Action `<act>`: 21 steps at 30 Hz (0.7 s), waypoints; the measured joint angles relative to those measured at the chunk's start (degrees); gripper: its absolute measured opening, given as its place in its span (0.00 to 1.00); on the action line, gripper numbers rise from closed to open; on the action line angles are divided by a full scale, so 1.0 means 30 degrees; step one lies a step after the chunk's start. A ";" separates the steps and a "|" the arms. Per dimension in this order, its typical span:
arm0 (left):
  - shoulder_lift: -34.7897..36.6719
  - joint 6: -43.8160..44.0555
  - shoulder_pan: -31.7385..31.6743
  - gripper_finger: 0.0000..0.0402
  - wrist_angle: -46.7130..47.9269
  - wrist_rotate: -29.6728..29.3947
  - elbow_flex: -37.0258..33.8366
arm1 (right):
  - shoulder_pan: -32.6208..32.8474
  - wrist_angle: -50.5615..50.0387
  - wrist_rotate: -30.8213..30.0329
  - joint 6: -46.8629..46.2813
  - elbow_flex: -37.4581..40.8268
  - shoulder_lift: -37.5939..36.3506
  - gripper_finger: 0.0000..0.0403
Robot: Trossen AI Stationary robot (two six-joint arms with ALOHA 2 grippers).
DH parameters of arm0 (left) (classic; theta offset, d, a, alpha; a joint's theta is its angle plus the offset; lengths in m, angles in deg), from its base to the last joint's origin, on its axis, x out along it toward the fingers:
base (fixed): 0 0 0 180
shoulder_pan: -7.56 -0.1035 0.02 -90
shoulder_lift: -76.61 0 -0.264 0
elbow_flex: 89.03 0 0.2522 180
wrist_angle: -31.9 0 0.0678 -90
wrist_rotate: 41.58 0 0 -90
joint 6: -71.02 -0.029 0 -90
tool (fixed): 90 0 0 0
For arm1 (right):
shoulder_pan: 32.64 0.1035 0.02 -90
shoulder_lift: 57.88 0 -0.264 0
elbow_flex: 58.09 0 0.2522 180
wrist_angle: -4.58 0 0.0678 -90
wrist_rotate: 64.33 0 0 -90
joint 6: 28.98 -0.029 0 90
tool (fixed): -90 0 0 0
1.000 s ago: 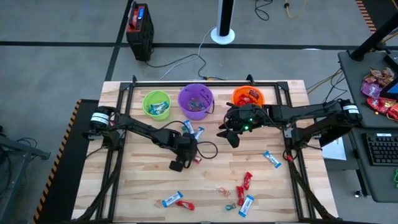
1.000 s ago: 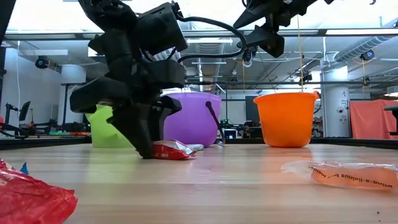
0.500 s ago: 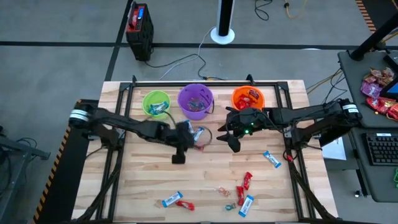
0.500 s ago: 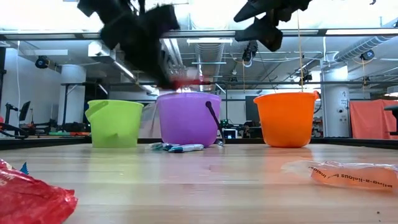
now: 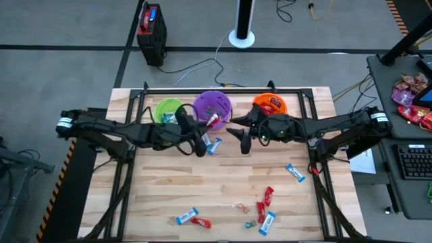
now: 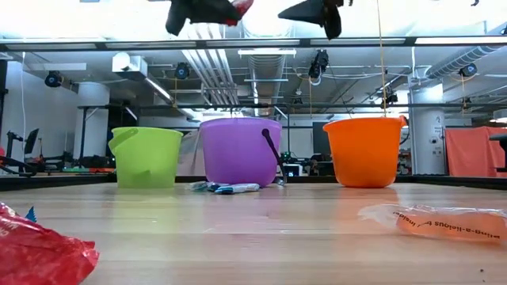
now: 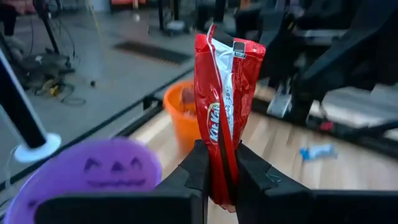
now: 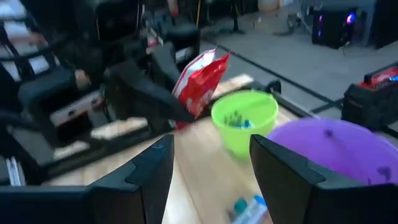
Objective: Sort candy by brand, put in halloween buckets
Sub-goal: Put the red chocolate into the orange bucket
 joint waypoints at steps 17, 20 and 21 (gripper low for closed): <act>-0.1937 -0.0377 0.0007 0.05 -0.5815 0.0006 0.0000 | -0.0622 0.2161 0.0192 -0.1257 0.0000 0.0117 0.50; -0.2336 -0.0377 0.0007 0.05 -0.6382 0.0153 0.0000 | -0.0622 0.2161 0.0311 -0.0896 0.0000 0.0117 0.50; -0.2534 -0.0377 0.0007 0.05 -0.6660 0.0323 0.0000 | -0.0622 0.2159 0.0326 -0.0842 0.0000 0.0117 0.50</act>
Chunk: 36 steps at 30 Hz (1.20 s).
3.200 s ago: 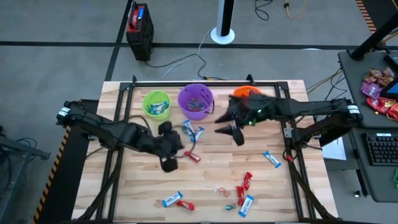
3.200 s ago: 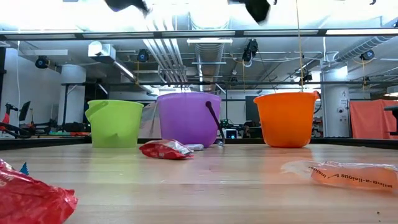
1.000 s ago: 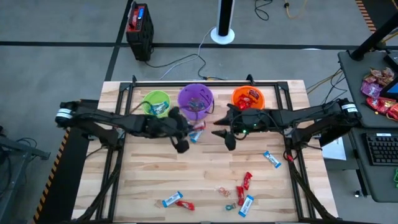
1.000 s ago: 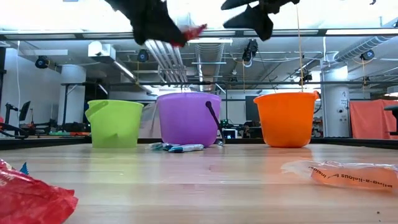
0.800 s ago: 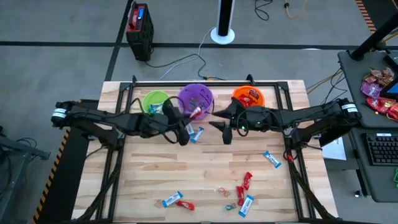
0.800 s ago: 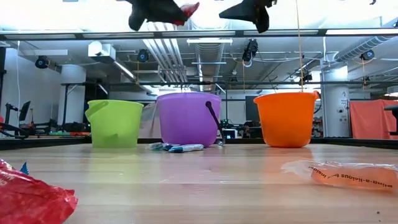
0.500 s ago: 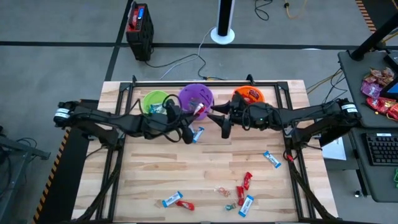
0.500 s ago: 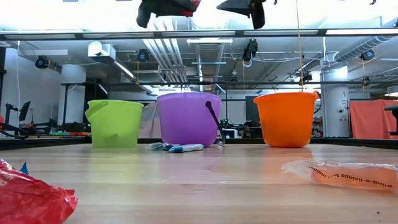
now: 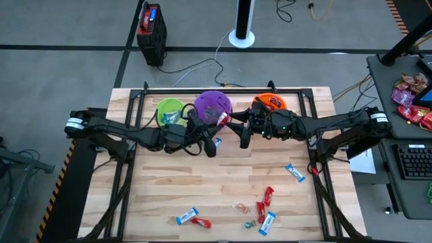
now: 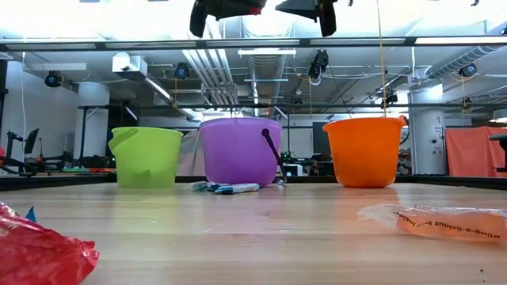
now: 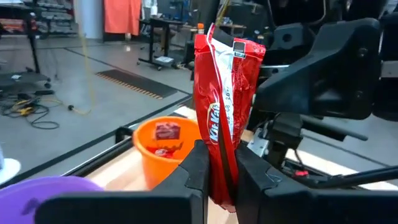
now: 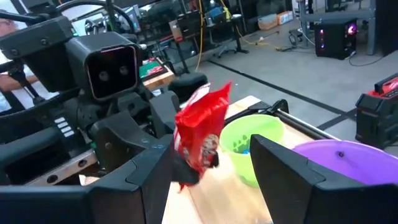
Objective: Sort candy by brand, put in halloween buckets
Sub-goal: Put the red chocolate into the orange bucket
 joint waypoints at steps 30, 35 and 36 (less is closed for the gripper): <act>-0.1335 0.0906 0.0058 0.42 1.4766 -0.0769 0.5546 | -0.2068 -0.9765 -0.3091 -0.0804 -0.2314 -0.0722 0.09; 0.0135 0.4867 0.0058 0.43 2.1354 -0.0771 0.5603 | -0.6296 -2.1851 -0.4063 -0.3215 -0.6123 0.1112 0.09; 0.0394 0.5673 0.0103 0.42 2.2569 -0.0771 0.5603 | -0.7233 -2.3551 -0.3431 -0.3533 -0.6714 0.1649 0.10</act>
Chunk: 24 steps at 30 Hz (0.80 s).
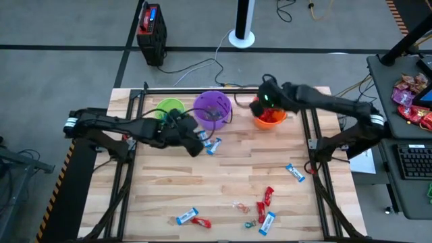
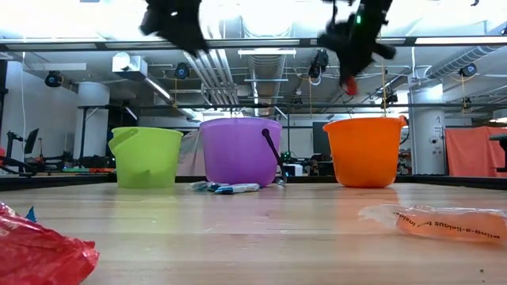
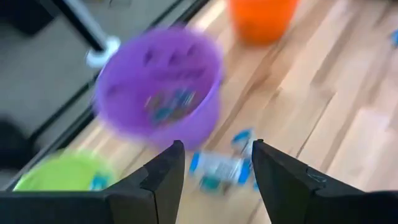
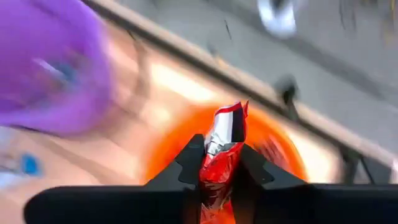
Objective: Sort candy by brand, put in halloween buckets
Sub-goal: Put the red chocolate into the orange bucket, then put the white chocolate into the green bucket
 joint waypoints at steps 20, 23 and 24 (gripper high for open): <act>0.1576 0.2282 0.0291 0.41 0.4198 0.0513 -0.0022 | 0.0424 -0.5053 1.4943 -0.1410 -0.1952 -0.0115 0.52; 0.1552 0.1575 0.0291 0.41 0.4191 0.0443 -0.0022 | 0.3890 -0.5247 1.6224 -0.4147 -0.1113 -0.1016 0.51; 0.1529 0.1396 0.0291 0.41 0.4184 0.0393 -0.0022 | 0.5038 -0.5561 1.6252 -0.5465 -0.0628 -0.1210 0.50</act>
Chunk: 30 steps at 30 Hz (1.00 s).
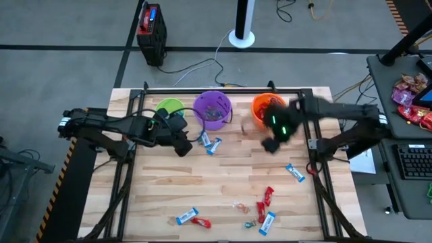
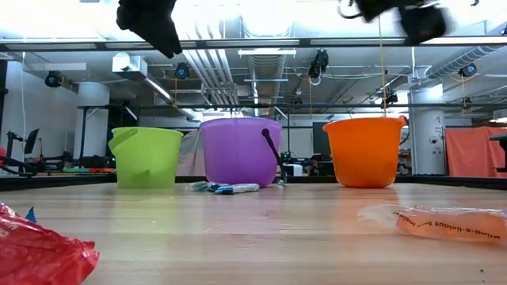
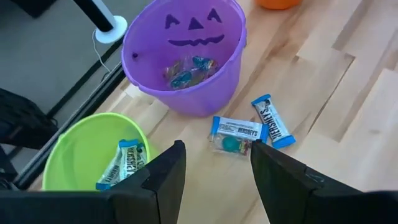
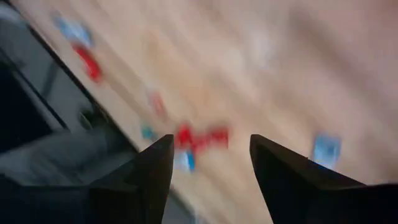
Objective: Sort candy by brand, put in halloween buckets
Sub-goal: Put the white chocolate into the green bucket
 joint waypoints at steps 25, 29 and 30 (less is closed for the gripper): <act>-0.0040 -0.3645 -0.0007 0.41 -0.0868 -0.2648 -0.0015 | 0.5190 0.2795 -0.1489 -0.3728 1.1648 0.6553 0.56; -0.0040 -0.3625 -0.0007 0.41 -0.0901 -0.2643 -0.0015 | 0.4941 0.3619 -0.1071 -0.2099 1.1655 0.7904 0.56; -0.0040 -0.3589 -0.0007 0.41 -0.0903 -0.2641 -0.0015 | 0.4839 0.3765 -0.0965 -0.1638 1.1655 0.8220 0.56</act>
